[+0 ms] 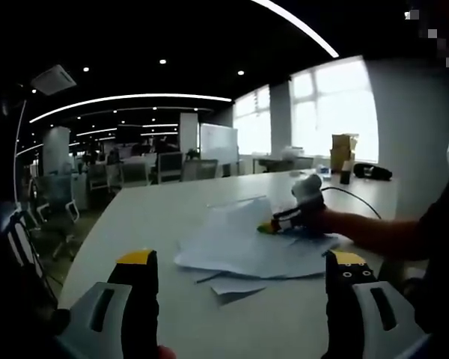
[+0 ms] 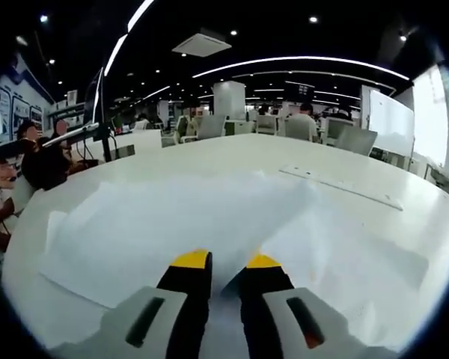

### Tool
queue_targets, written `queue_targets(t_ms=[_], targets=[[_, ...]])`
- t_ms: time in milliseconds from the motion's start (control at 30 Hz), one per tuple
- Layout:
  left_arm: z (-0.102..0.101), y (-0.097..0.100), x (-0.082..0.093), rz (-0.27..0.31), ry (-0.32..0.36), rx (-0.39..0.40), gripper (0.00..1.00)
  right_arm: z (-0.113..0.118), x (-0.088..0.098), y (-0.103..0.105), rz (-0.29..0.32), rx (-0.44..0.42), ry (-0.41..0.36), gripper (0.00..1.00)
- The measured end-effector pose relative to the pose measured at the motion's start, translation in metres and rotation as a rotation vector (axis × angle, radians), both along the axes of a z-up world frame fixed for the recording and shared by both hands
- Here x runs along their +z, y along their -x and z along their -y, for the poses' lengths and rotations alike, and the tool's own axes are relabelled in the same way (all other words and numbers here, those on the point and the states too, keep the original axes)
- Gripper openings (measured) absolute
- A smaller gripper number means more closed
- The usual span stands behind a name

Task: Organize the stack of printing papers by aligning and flattening the scattered papers on the table

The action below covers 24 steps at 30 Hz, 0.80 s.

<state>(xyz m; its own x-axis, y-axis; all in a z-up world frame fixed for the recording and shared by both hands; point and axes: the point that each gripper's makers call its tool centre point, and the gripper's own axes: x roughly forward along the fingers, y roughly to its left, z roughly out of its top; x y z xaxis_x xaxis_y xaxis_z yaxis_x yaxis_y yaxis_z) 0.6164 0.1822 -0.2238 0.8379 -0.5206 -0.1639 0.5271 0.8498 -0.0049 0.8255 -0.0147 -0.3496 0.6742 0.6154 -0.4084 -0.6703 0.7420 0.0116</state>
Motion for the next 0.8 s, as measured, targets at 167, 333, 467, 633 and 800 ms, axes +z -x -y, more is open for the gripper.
queue_targets(t_ms=[167, 333, 467, 633, 800], targets=[[0.0004, 0.0, 0.0001, 0.0, -0.002, 0.0, 0.95, -0.0005, 0.0, 0.0015, -0.002, -0.006, -0.003, 0.05], [0.0008, 0.0002, 0.0006, 0.002, -0.002, 0.0, 0.95, 0.0004, -0.0004, 0.0, 0.003, -0.02, 0.003, 0.0], [0.0006, 0.0, 0.0005, 0.002, -0.002, 0.001, 0.95, 0.0005, -0.0004, -0.0009, 0.009, -0.024, 0.009, 0.0], [0.0012, 0.0, 0.0025, 0.006, -0.003, 0.0, 0.95, 0.0004, -0.0005, -0.0001, 0.0, -0.032, -0.001, 0.0], [0.0023, 0.0, 0.0037, 0.007, -0.008, -0.003, 0.95, 0.0005, -0.0007, 0.0001, 0.0, -0.033, 0.001, 0.0]])
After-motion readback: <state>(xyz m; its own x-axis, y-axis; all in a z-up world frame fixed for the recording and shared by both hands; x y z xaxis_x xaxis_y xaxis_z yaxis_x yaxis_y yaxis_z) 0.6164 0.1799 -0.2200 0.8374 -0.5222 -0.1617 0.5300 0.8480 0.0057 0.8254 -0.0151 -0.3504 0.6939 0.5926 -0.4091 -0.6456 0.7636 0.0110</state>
